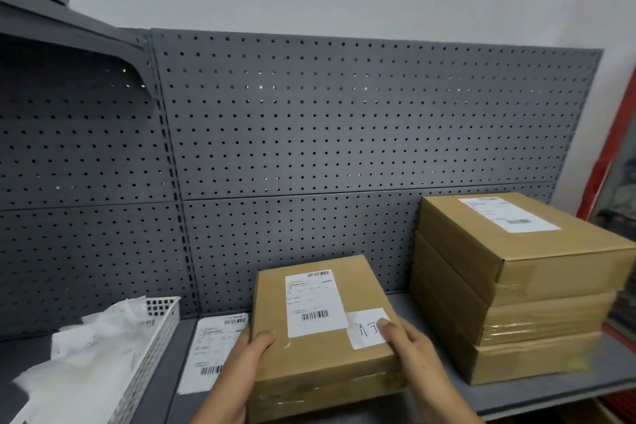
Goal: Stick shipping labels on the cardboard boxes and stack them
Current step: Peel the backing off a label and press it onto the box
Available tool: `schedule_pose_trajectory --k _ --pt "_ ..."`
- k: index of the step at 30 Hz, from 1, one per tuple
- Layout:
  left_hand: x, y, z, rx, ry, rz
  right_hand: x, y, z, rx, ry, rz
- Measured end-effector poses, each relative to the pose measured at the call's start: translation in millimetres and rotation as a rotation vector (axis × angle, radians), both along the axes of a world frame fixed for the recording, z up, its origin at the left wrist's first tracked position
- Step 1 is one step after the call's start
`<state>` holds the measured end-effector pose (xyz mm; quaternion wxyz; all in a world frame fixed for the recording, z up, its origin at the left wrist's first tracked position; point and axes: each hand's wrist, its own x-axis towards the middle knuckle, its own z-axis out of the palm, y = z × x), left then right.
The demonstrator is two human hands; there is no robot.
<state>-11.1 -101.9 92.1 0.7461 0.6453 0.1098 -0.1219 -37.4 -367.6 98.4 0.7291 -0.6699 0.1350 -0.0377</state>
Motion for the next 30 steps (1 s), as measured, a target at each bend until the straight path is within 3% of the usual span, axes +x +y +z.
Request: schedule_pose_trajectory --k 17,30 --pt "-13.6 -30.9 151.0 -0.074 -0.171 -0.075 -36.4 -43.0 166.4 -0.293 -0.228 -0.057" --pt "10.0 -173.3 198.2 0.025 -0.297 -0.296 -19.9 -190.4 218.4 -0.226 -0.233 -0.202"
